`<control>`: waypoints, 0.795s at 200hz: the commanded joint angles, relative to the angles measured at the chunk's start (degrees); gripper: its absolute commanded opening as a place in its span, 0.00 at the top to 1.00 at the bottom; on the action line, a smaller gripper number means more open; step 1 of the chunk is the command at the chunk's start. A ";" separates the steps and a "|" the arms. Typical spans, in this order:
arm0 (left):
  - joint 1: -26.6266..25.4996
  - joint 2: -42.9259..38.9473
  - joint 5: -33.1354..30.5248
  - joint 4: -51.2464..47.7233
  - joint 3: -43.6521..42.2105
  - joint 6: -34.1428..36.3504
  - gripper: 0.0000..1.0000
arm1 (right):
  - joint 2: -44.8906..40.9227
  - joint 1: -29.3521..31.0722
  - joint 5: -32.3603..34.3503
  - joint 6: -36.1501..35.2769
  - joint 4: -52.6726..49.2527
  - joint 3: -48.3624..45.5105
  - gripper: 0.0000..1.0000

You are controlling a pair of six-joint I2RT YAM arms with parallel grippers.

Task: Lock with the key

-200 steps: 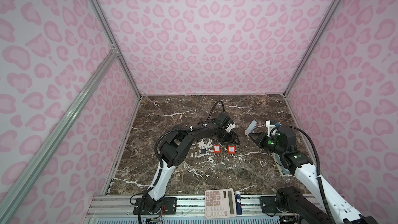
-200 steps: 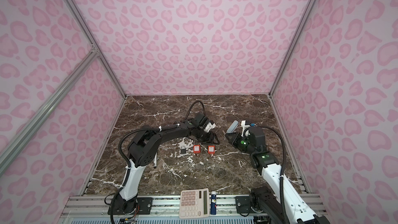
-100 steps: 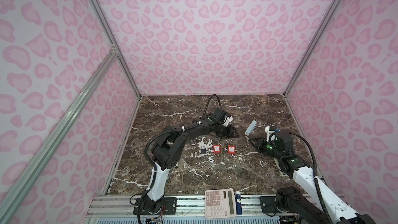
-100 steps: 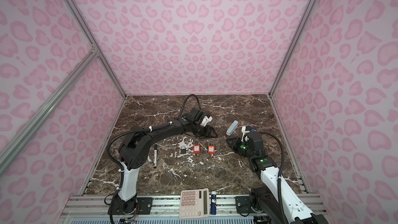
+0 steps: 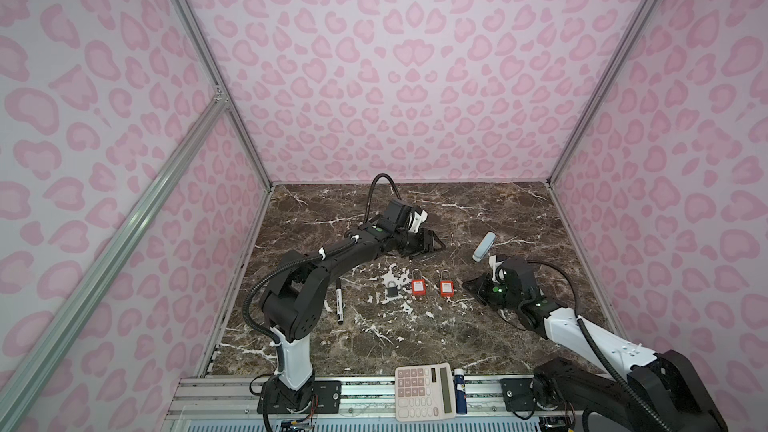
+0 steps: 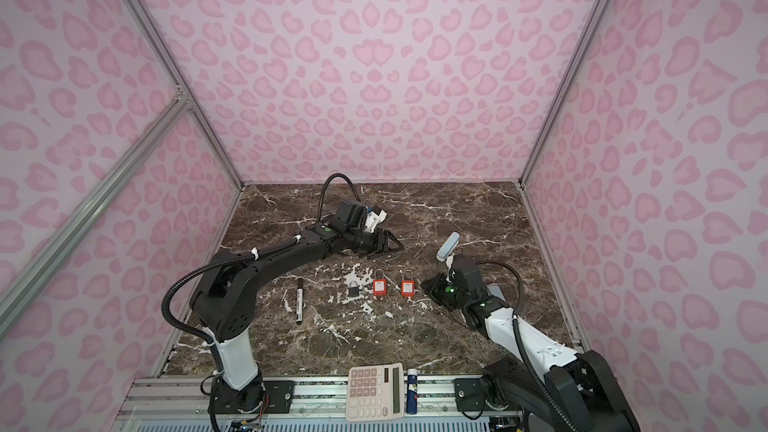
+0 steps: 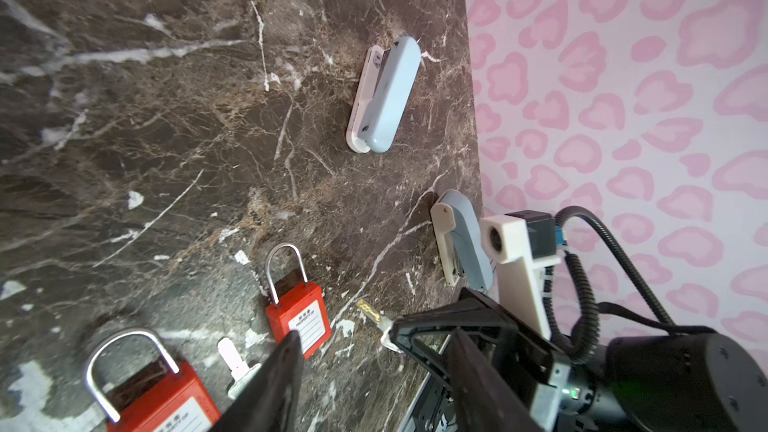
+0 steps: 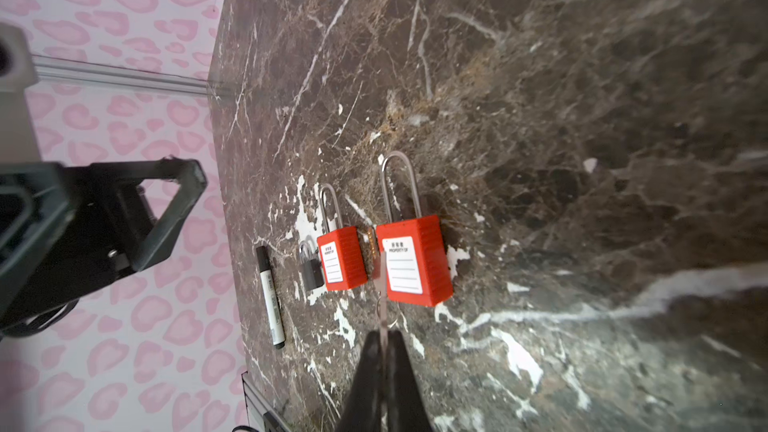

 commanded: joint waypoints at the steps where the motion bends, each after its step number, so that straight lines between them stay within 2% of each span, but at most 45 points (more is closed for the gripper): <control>1: 0.35 -1.54 0.62 2.08 -1.98 -0.37 0.42 | 1.44 1.17 3.54 1.36 3.91 0.46 1.00; 29: 0.53 -2.72 0.33 1.99 -3.88 -0.08 0.42 | 1.62 1.40 7.30 1.61 3.19 0.21 1.00; 63: 0.53 -3.61 0.29 2.00 -4.89 0.05 0.41 | 2.81 1.40 8.20 1.14 2.59 -0.16 1.00; 159: 0.61 -4.05 0.51 2.14 -5.41 0.23 0.41 | 8.43 1.40 6.47 1.72 6.04 -0.67 1.00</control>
